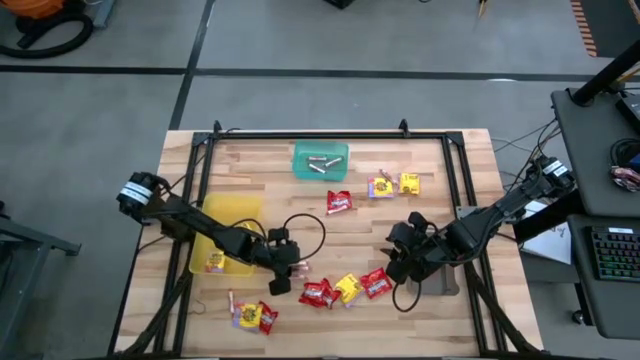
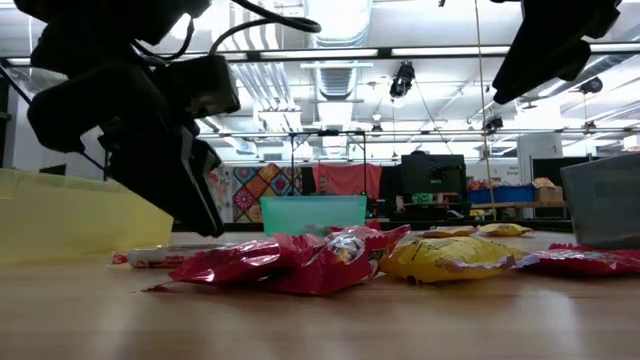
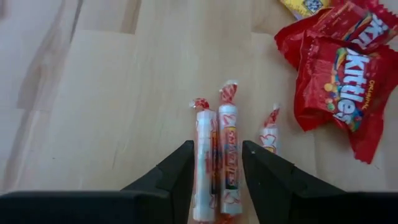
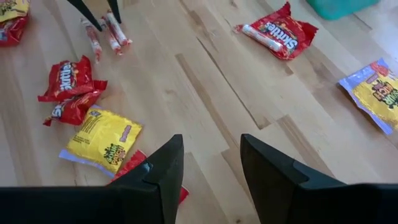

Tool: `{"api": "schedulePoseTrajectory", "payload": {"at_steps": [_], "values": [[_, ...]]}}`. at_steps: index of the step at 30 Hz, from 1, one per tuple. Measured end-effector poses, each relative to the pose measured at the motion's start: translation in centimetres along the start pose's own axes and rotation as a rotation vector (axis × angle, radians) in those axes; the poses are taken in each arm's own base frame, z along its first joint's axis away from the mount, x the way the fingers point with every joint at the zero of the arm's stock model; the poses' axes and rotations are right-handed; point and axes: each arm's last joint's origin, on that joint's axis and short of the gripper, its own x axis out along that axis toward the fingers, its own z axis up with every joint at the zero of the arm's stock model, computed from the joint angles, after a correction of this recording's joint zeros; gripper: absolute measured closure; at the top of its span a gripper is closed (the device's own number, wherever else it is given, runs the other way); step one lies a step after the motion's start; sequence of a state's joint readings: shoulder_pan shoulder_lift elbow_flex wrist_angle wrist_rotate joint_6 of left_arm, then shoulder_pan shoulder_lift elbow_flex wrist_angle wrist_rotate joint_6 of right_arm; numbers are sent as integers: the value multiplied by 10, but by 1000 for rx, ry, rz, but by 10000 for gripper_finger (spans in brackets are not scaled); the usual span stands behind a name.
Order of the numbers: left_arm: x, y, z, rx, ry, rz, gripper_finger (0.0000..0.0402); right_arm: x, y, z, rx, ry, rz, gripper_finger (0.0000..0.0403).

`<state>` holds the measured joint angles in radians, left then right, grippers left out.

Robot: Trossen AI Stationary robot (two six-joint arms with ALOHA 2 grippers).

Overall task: Sort candy
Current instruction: Put the white candy into the green bin

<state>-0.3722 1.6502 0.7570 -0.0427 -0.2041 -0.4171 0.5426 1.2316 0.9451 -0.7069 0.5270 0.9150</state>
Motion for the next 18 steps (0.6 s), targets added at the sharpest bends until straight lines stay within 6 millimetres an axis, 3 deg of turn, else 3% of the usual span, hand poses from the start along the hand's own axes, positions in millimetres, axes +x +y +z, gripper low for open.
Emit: {"api": "schedulePoseTrajectory", "payload": {"at_steps": [12,18], "values": [[10,3,-9,5,65,48,288,0,1,2,-2,-28,-3,253],[12,3,-10,6,66,56,331,0,1,2,-4,-29,-4,256]]}}
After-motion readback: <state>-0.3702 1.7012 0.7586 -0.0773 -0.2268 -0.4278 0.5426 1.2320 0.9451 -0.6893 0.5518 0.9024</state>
